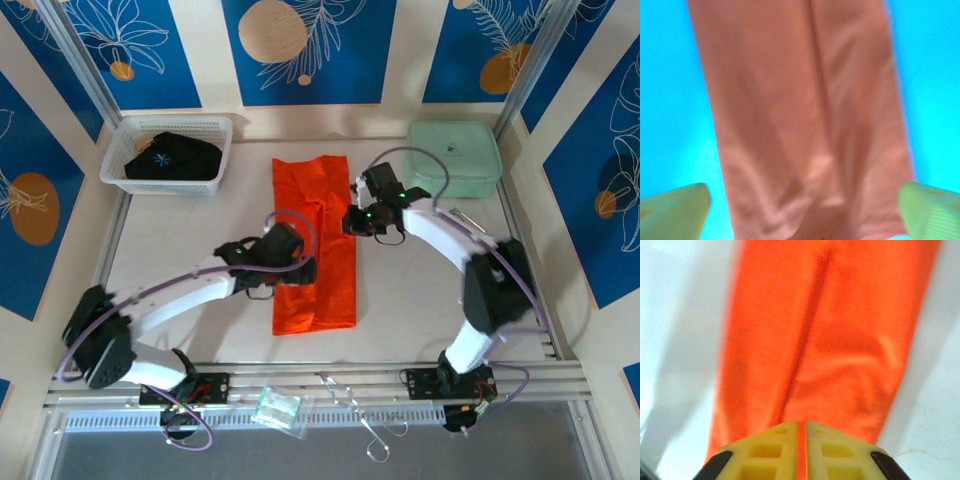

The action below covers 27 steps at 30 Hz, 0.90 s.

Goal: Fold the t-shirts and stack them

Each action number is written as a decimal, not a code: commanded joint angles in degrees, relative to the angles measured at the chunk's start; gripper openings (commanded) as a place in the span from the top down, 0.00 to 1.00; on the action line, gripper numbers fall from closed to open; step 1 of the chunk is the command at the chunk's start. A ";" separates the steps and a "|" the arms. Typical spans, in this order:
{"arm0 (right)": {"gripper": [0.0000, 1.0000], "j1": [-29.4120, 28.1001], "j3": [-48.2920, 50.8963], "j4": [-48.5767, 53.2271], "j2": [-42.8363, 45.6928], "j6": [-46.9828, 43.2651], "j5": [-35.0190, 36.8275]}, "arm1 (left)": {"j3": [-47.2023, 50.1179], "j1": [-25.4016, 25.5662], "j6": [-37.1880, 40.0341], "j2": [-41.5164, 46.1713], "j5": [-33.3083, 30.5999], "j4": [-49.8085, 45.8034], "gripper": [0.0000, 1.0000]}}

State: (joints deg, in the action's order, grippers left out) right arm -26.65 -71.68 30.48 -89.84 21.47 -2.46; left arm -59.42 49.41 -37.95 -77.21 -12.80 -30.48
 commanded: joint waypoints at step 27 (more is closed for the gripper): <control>0.14 -29.63 22.36 20.22 32.18 -41.77 21.56 | 13.23 5.01 89.92 21.85 8.22 -8.89 0.10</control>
State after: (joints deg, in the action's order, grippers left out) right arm -51.13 -52.64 45.06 -53.89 -12.97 9.93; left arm -47.83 52.66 43.77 -54.30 -4.54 -29.65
